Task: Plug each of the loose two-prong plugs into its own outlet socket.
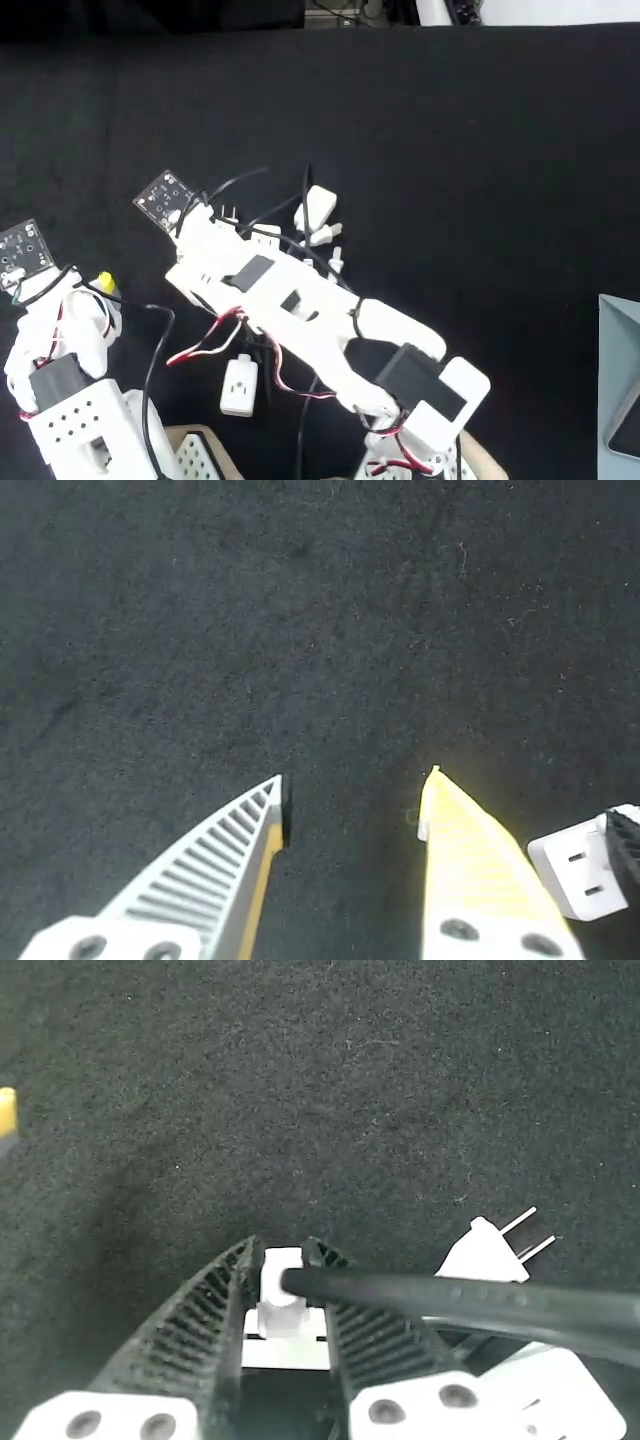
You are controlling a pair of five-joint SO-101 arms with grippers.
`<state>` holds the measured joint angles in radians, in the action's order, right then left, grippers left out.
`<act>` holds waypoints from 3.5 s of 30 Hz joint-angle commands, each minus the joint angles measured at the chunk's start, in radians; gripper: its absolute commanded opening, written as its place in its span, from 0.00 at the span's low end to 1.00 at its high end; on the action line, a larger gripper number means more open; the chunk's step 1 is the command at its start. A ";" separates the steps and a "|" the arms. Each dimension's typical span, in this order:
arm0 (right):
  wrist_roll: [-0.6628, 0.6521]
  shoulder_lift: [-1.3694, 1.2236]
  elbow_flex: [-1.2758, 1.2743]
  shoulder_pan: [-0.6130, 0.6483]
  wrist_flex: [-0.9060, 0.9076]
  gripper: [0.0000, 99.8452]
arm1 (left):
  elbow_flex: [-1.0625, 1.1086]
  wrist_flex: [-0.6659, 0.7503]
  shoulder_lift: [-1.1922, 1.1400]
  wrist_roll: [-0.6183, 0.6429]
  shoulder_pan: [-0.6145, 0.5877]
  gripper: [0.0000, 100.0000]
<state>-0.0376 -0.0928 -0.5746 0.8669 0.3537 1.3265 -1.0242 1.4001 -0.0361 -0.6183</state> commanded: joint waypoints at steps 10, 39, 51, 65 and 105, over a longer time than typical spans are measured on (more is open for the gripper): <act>0.005 0.048 -0.016 0.031 0.051 0.01 | -0.004 0.020 0.011 0.000 -0.005 0.22; -0.160 0.042 -0.094 0.052 0.046 0.01 | -0.004 0.020 0.011 0.000 -0.007 0.22; -0.276 0.044 -0.091 0.035 0.150 0.01 | -0.004 0.020 0.011 0.000 -0.007 0.22; -0.270 0.079 -0.068 0.029 0.124 0.09 | 0.070 0.124 0.011 0.000 0.001 0.23; -0.023 0.719 0.081 -0.546 1.033 0.01 | 0.113 0.037 0.009 -0.097 0.346 0.24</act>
<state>-0.0760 0.5930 -0.5240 0.4051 1.3510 1.4937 -0.9413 1.4001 -0.1220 -0.3053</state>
